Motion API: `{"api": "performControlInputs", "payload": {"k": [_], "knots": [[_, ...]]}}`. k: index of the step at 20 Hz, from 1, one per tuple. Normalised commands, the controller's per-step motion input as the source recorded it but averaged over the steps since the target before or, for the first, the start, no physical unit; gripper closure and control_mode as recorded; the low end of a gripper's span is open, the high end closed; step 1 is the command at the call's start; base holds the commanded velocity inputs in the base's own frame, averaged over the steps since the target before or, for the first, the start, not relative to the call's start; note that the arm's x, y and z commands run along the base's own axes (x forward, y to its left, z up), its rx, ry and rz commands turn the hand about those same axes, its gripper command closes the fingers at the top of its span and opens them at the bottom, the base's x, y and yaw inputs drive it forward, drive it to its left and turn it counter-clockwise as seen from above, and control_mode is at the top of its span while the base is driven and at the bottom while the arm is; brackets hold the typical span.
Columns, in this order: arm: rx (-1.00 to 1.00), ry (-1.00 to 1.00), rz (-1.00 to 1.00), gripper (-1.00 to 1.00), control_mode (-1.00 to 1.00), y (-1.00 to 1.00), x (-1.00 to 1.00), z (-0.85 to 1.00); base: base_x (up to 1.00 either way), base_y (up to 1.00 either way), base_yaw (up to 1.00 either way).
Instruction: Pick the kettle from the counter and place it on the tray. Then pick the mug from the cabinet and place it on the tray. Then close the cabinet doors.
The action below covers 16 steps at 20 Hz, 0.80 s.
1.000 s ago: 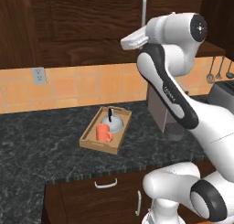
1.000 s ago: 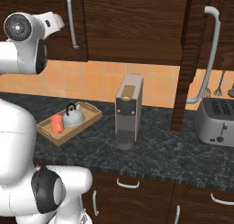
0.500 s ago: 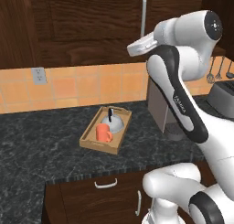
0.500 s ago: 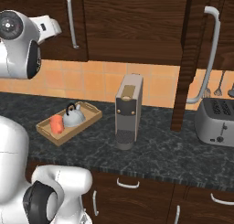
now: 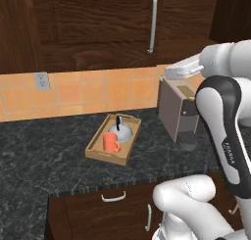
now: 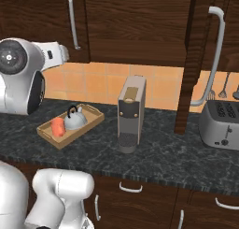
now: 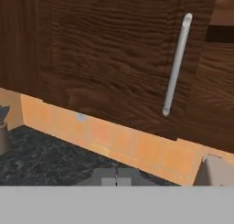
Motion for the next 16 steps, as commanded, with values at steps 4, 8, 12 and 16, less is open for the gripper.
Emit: {"api": "performControlInputs", "payload": {"k": [4, 8, 12, 16], "knots": [[0.27, 0.00, 0.00, 1.00, -1.00, -0.57, -0.45, -0.58, 0.00, 0.00, 0.00], [0.23, -0.01, -0.02, 1.00, -1.00, -0.21, -0.38, -0.50, 0.00, 0.00, 0.00], [0.25, -0.01, -0.07, 1.00, -1.00, -0.18, -0.34, -0.27, 0.00, 0.00, 0.00], [0.24, 0.11, -0.08, 1.00, -1.00, -0.68, -0.48, 0.00, 0.00, 0.00, 0.00]]}}
